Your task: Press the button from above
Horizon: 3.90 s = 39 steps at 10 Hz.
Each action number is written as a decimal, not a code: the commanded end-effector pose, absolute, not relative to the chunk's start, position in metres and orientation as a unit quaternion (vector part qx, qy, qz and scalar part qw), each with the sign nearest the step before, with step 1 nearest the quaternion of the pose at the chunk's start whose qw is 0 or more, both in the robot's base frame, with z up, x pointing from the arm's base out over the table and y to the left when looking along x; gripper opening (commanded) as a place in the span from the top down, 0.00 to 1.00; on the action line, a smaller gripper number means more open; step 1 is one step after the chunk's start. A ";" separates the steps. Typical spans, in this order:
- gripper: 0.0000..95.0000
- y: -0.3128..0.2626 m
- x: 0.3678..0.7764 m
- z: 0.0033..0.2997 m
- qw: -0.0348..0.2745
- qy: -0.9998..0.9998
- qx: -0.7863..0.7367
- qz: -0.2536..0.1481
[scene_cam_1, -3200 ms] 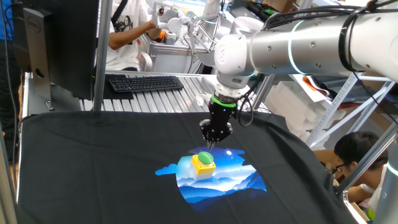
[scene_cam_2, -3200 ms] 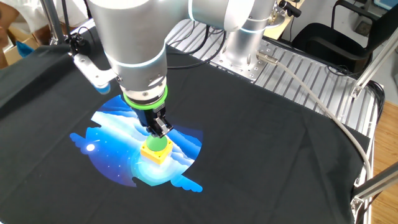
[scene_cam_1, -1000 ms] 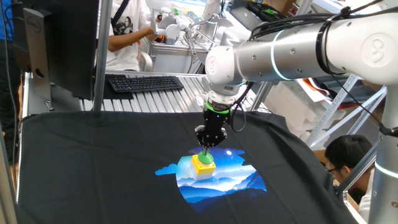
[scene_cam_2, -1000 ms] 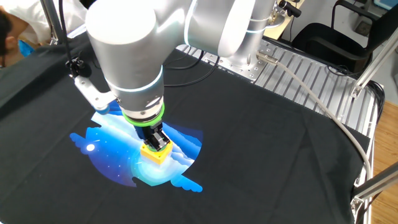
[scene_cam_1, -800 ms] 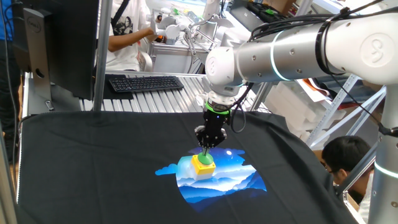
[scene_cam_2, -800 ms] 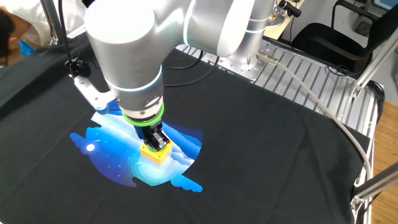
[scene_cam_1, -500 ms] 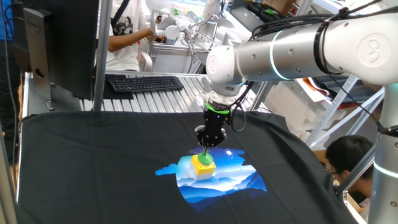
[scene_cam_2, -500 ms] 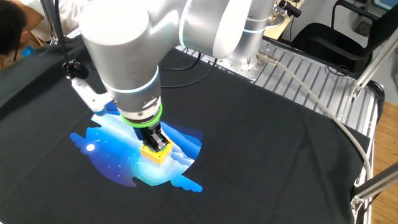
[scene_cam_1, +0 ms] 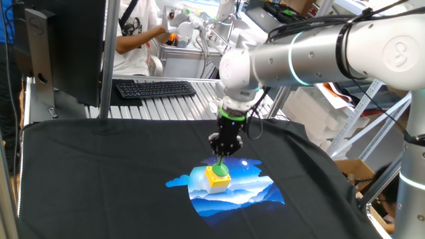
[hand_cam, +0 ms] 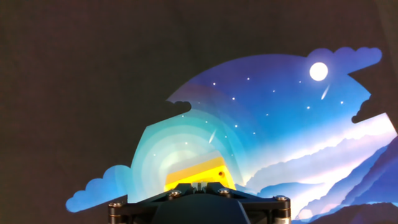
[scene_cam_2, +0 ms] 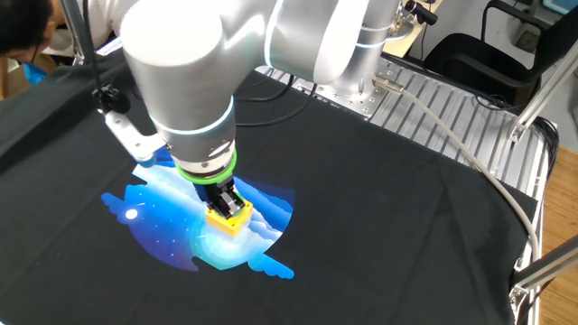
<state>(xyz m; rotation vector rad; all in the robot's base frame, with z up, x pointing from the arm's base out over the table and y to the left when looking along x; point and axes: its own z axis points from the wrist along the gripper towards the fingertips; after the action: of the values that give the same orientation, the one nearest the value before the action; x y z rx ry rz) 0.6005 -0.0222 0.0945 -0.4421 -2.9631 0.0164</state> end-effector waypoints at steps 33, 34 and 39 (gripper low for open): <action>1.00 -0.023 0.597 0.122 0.088 -0.984 -0.155 0.014; 1.00 -0.023 0.597 0.122 0.089 -0.984 -0.155 0.013; 1.00 -0.026 0.596 0.124 0.089 -0.983 -0.160 0.007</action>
<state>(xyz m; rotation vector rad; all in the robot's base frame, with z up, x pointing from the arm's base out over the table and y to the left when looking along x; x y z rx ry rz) 0.5950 -0.0255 0.1241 -0.4739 -2.9269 0.0207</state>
